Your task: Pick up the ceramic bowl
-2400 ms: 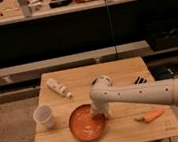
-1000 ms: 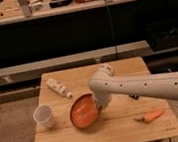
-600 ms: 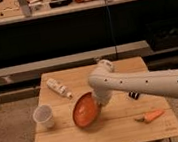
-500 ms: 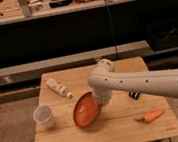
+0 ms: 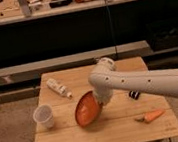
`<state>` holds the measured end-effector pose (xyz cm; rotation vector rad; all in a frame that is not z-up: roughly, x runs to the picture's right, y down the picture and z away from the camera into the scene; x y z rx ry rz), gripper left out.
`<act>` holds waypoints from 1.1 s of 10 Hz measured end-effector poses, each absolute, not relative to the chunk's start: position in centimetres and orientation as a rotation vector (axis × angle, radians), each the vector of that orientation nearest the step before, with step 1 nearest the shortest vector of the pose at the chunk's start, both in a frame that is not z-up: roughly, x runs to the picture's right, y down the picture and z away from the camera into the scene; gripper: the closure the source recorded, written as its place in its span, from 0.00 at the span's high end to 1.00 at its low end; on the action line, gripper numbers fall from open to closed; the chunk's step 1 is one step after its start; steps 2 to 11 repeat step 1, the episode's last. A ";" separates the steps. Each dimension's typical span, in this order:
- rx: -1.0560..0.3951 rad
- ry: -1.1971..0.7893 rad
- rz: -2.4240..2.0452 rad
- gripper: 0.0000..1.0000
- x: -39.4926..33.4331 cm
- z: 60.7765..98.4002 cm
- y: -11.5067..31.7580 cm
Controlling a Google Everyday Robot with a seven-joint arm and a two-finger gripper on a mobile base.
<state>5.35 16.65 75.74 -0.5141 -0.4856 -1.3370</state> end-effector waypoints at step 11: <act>-0.512 -0.486 -1.338 0.00 5.3 75.6 16.6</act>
